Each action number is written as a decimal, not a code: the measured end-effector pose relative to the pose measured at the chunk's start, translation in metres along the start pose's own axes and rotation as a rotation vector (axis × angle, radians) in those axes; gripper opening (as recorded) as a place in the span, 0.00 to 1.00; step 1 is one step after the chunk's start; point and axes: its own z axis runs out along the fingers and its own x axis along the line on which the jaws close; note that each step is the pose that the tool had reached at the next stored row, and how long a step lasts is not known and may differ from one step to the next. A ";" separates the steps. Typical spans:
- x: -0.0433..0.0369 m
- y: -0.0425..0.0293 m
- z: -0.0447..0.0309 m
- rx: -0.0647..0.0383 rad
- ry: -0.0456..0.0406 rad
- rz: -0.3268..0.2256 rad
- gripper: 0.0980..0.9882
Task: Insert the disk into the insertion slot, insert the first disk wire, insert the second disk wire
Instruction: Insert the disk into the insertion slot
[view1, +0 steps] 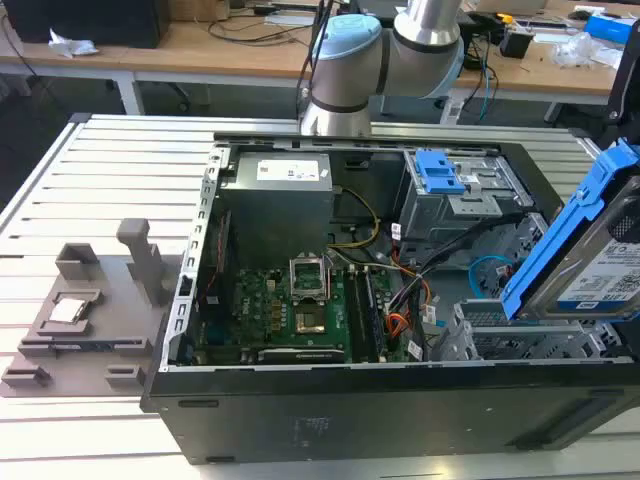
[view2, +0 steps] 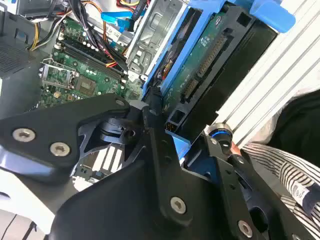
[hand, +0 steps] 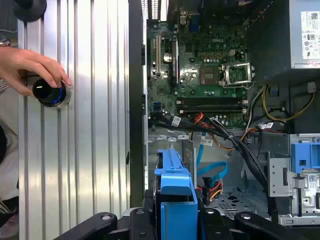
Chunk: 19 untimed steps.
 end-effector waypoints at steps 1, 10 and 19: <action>0.0000 -0.0001 0.0022 0.000 0.0000 0.000 0.30; -0.0001 -0.0006 0.0170 0.000 0.0000 0.000 0.30; -0.0002 -0.0017 0.0329 0.000 0.0000 0.000 0.30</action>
